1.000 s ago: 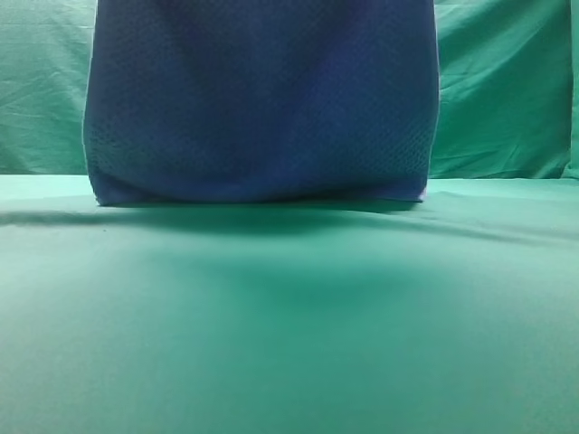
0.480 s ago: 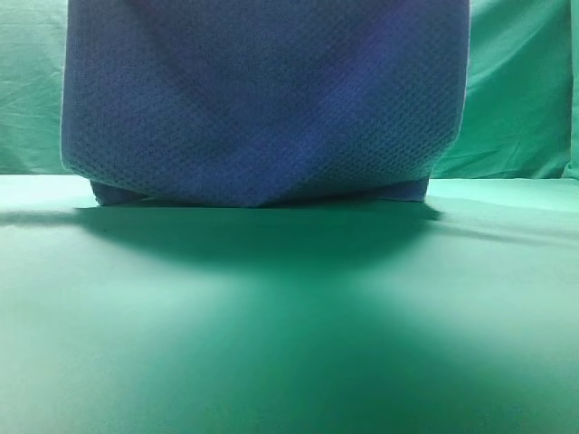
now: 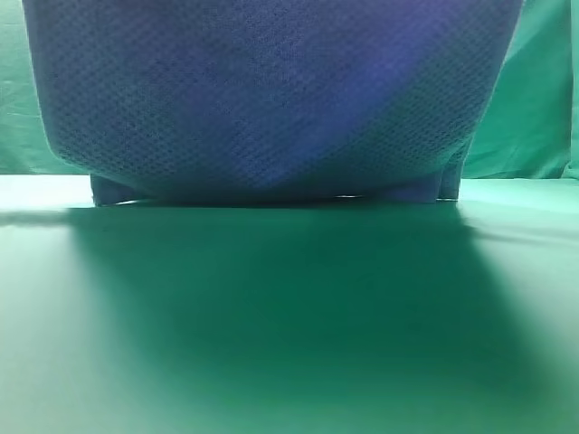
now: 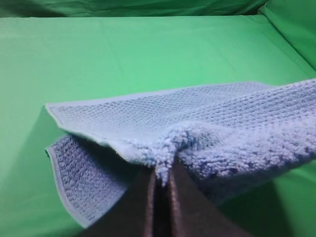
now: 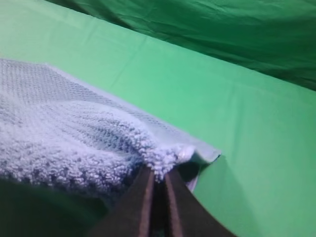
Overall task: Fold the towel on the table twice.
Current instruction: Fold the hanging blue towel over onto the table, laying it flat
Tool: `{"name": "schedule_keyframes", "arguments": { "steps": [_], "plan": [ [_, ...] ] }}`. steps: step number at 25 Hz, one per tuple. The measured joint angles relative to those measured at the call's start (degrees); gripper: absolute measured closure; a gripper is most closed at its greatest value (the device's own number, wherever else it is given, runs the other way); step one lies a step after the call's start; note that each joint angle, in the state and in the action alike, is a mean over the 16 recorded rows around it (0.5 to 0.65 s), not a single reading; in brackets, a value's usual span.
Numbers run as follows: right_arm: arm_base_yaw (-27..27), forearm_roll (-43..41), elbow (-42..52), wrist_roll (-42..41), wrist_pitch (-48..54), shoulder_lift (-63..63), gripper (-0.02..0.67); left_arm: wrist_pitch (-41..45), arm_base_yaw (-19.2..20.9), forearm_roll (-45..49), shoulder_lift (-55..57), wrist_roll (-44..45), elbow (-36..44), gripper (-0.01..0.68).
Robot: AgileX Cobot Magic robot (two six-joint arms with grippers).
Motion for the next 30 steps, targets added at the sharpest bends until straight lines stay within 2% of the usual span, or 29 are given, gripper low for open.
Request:
{"name": "schedule_keyframes", "arguments": {
  "steps": [17, 23, 30],
  "plan": [
    [0.0, 5.7, 25.6, 0.1, 5.7, -25.0, 0.649, 4.5, 0.0, -4.2, -22.2, 0.1, 26.6, 0.673],
    [0.0, 7.9, 31.4, 0.1, 6.7, -29.9, 0.649, 4.3, 0.0, -6.2, -25.1, 0.1, 32.0, 0.673],
    [0.0, 9.9, 34.9, 0.1, 1.0, -30.2, 0.649, -0.2, 0.0, -10.6, -23.5, 0.9, 34.5, 0.673]
  ]
}}
